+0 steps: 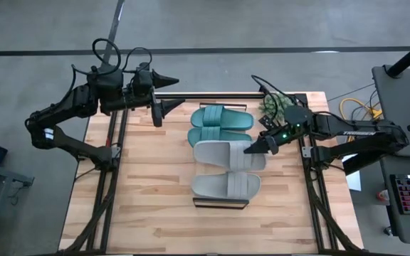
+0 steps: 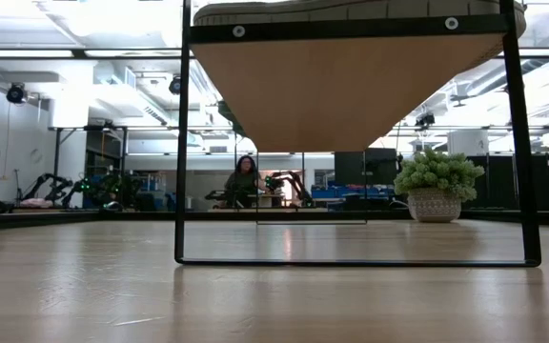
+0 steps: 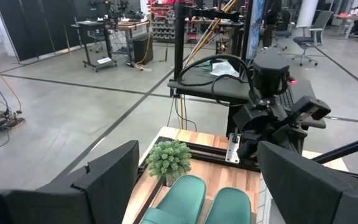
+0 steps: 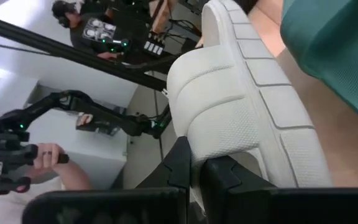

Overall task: Pick and place slides into the shelf
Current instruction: Put the gray slide on the shelf

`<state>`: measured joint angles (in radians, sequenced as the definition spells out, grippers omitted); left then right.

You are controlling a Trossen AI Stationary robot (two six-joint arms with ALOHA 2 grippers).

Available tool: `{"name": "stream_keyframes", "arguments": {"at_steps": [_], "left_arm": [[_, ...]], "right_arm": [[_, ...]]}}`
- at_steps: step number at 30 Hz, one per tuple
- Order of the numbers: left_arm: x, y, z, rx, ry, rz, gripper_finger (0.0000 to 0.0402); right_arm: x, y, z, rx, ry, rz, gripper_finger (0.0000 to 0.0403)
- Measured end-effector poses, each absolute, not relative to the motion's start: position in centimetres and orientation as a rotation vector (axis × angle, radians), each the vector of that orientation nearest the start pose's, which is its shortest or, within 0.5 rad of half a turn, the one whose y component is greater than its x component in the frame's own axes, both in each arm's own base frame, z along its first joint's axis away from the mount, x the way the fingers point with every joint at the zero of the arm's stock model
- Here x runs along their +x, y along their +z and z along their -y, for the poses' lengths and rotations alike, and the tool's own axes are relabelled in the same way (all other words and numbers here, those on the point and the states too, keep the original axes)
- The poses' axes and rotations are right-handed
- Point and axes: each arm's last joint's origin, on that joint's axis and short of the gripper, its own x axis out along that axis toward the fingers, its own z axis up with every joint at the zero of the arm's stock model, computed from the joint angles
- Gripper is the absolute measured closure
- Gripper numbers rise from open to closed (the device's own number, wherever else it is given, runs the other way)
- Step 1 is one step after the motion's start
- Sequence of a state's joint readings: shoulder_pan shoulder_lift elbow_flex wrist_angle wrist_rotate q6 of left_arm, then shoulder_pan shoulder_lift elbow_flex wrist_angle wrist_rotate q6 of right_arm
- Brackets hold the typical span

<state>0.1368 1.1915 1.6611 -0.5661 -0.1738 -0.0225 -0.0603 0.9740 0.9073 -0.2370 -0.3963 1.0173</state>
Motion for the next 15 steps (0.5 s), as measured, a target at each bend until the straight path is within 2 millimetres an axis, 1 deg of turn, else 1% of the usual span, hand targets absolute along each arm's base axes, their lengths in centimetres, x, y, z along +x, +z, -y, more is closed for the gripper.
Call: {"name": "stream_keyframes", "arguments": {"at_steps": [3,7,9,15], "left_arm": [[20.7,50.4,-3.4,-0.02,0.316,-0.093,0.0091],[20.7,50.4,-3.4,-0.02,0.32,-0.093,0.0091],[20.7,50.4,-3.4,-0.02,0.322,-0.091,0.0091],[20.7,50.4,-3.4,-0.02,0.33,-0.087,0.0091]], "right_arm": [[21.1,33.1,0.2,1.049,0.151,-0.458,0.0394],[21.4,32.2,0.3,1.057,0.2,-0.49,0.0394],[21.3,31.7,0.4,1.063,0.193,-0.498,0.0394],[21.3,31.3,1.3,1.053,0.166,-0.49,0.0394]]}}
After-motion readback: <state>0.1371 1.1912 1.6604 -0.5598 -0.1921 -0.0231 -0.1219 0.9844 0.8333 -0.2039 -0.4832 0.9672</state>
